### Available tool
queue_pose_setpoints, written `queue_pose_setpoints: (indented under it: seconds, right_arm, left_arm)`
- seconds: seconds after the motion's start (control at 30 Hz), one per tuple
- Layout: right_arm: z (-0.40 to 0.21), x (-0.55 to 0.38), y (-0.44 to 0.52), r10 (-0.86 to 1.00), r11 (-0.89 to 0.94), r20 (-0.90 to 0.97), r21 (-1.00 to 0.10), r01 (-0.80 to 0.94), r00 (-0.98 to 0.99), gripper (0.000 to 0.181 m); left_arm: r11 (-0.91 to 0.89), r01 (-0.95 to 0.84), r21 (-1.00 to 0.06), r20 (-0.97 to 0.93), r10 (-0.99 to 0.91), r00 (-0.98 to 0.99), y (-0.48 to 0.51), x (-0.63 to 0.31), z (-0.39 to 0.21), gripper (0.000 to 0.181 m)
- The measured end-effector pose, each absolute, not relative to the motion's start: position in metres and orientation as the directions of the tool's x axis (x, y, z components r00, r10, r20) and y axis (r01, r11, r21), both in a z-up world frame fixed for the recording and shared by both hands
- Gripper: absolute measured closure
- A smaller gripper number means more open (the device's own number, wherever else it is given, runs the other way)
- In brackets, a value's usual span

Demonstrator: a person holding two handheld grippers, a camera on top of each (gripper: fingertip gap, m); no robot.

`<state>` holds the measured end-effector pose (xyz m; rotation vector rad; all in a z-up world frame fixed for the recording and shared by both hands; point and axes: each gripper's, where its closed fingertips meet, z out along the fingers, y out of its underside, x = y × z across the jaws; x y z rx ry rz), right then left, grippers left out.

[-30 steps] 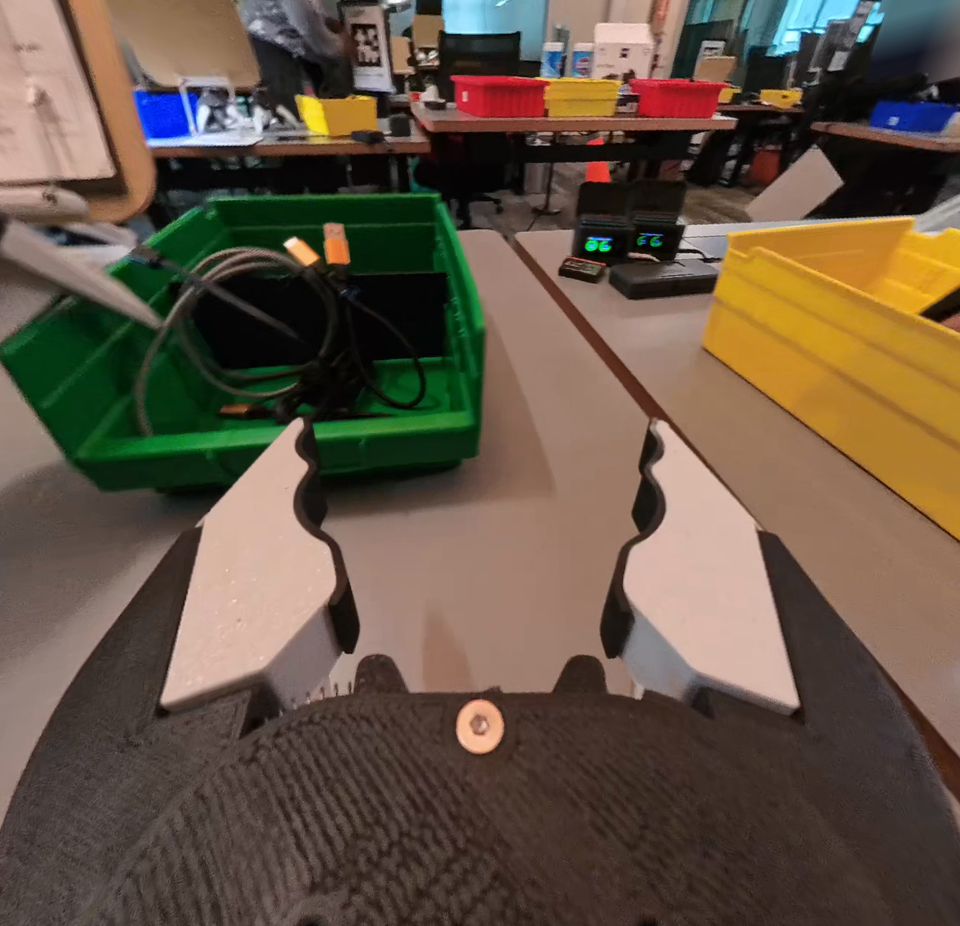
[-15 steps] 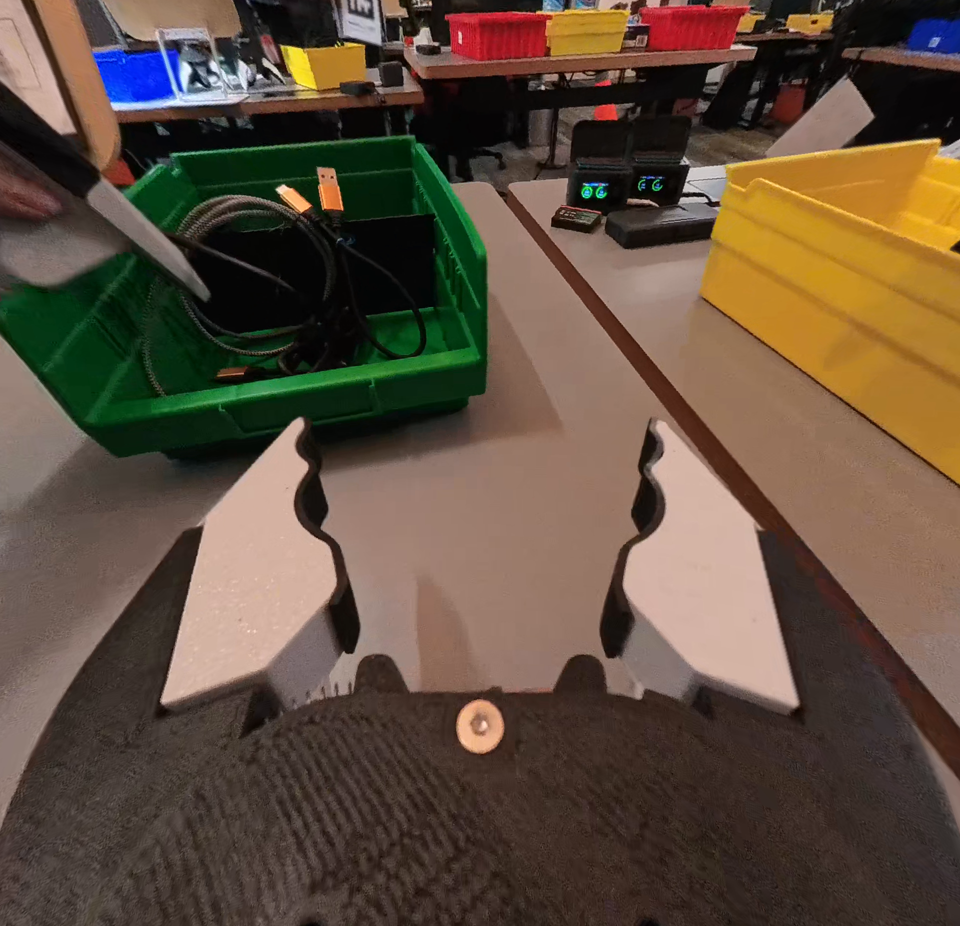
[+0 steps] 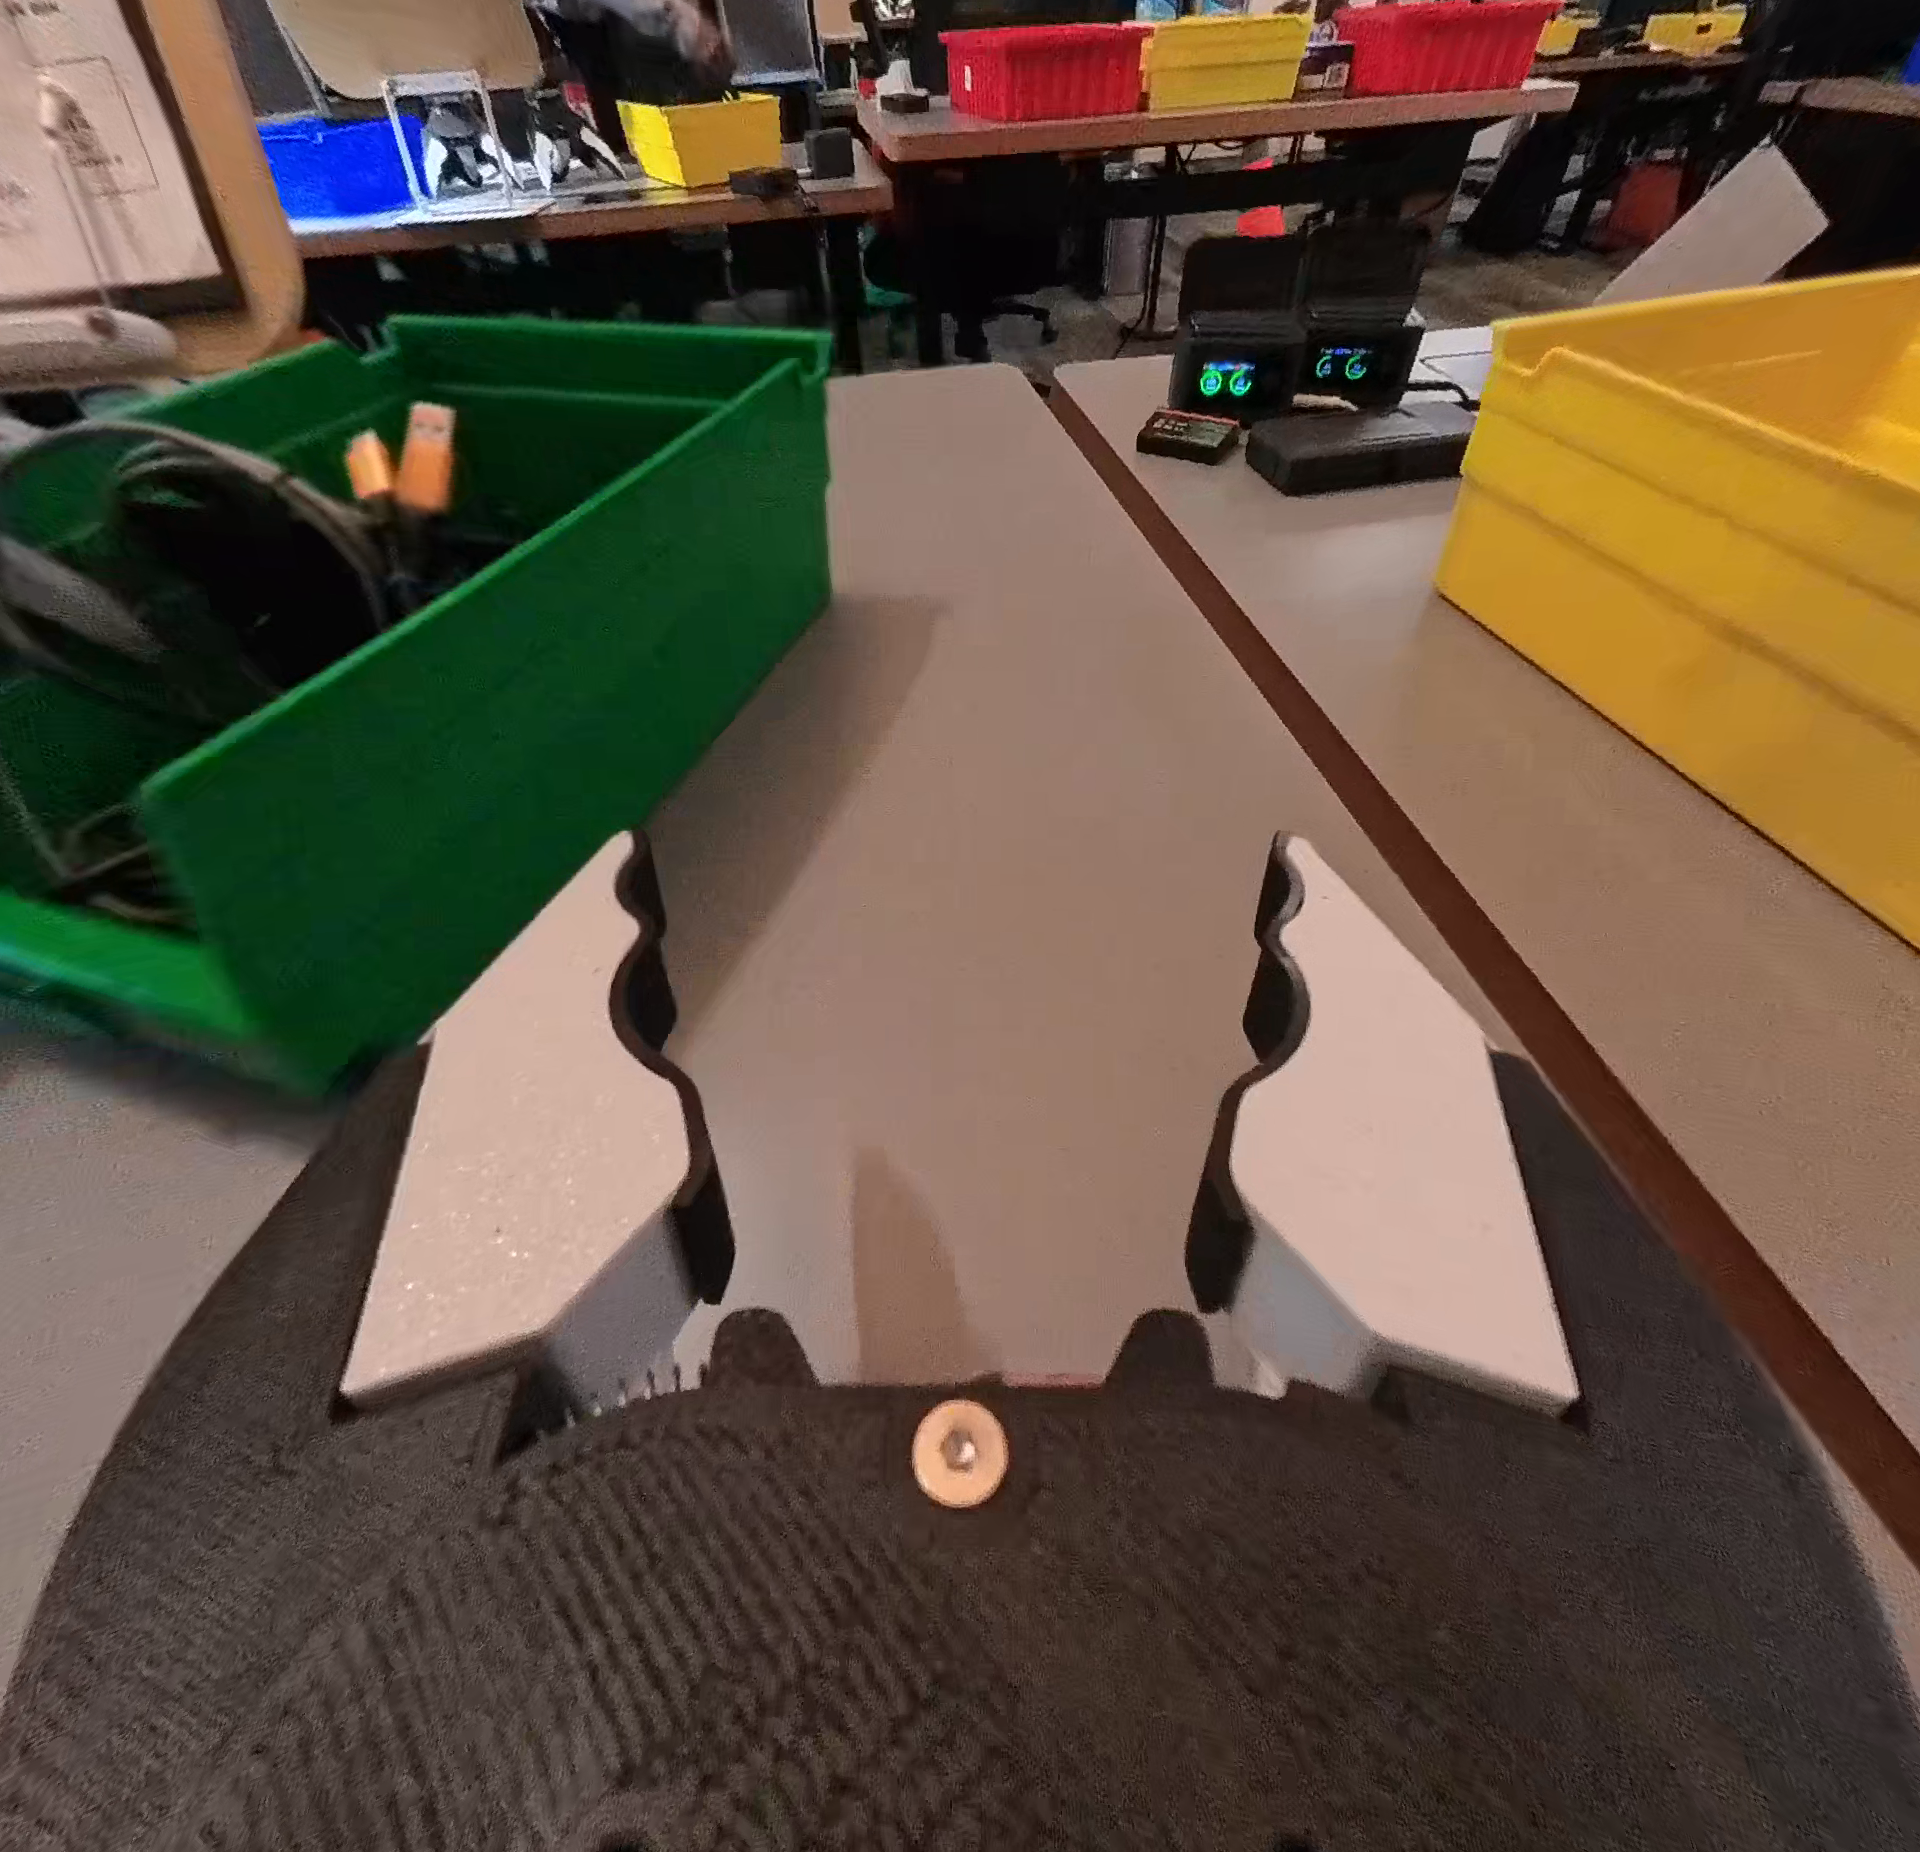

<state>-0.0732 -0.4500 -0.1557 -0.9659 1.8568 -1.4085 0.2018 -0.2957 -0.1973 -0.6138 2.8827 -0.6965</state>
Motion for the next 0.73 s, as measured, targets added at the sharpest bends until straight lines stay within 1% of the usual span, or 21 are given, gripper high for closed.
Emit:
queue_pose_setpoints:
  seconds: [0.03,0.1,0.17,0.23,0.3,0.37,0.43,0.47,0.53,0.6,0.63,0.67,0.73]
  right_arm:
    - [-0.151,-0.073,-0.448,-0.836,0.159,-0.034,-0.97,-0.183,-0.547,0.069]
    - [-0.142,-0.067,-0.437,-0.854,0.13,-0.019,-0.976,-0.177,-0.52,0.07]
    - [-0.133,-0.052,-0.413,-0.899,0.091,0.001,-0.978,-0.189,-0.438,0.072]
    - [-0.127,-0.03,-0.364,-0.971,0.027,0.03,-0.972,-0.233,-0.238,0.081]
    - [-0.118,-0.009,-0.314,-0.996,-0.024,0.047,-0.961,-0.276,-0.076,0.073]
    - [-0.1,0.018,-0.26,-0.991,-0.117,0.095,-0.959,-0.259,0.097,0.065]
    - [-0.078,0.051,-0.211,-0.953,-0.205,0.134,-0.947,-0.248,0.273,0.064]
    - [-0.064,0.072,-0.192,-0.934,-0.22,0.133,-0.945,-0.24,0.332,0.064]
    - [-0.028,0.126,-0.161,-0.914,-0.198,0.111,-0.962,-0.19,0.391,0.065]
    - [-0.003,0.191,-0.132,-0.906,-0.134,0.041,-0.972,-0.192,0.421,0.065]
    - [0.002,0.224,-0.113,-0.896,-0.095,-0.011,-0.972,-0.217,0.443,0.065]
    - [0.0,0.257,-0.092,-0.881,-0.073,-0.059,-0.964,-0.256,0.47,0.069]
    - [-0.028,0.311,-0.042,-0.847,-0.048,-0.19,-0.902,-0.429,0.496,0.074]
  left_arm:
    - [0.82,-0.339,-0.461,-0.009,-0.387,-0.922,-0.277,0.201,-0.197,0.173]
    - [0.827,-0.315,-0.466,-0.003,-0.357,-0.934,-0.237,0.197,-0.197,0.173]
    - [0.832,-0.293,-0.471,-0.008,-0.337,-0.942,-0.195,0.19,-0.197,0.173]
    - [0.826,-0.29,-0.483,-0.007,-0.335,-0.942,-0.152,0.181,-0.198,0.173]
    - [0.823,-0.289,-0.489,-0.01,-0.337,-0.941,-0.108,0.169,-0.198,0.171]
    - [0.823,-0.273,-0.499,-0.035,-0.334,-0.942,-0.063,0.158,-0.2,0.171]
    - [0.824,-0.263,-0.503,-0.049,-0.331,-0.943,-0.023,0.148,-0.202,0.171]
    - [0.821,-0.273,-0.502,-0.04,-0.337,-0.941,-0.005,0.143,-0.203,0.171]
    - [0.813,-0.293,-0.503,-0.024,-0.353,-0.935,0.027,0.135,-0.203,0.171]
    - [0.798,-0.319,-0.511,-0.006,-0.374,-0.927,0.055,0.129,-0.203,0.172]
    - [0.789,-0.335,-0.516,0.006,-0.387,-0.922,0.067,0.126,-0.203,0.172]
    - [0.78,-0.347,-0.521,0.015,-0.398,-0.917,0.079,0.124,-0.203,0.172]
    - [0.771,-0.363,-0.522,0.015,-0.417,-0.909,0.103,0.123,-0.203,0.172]
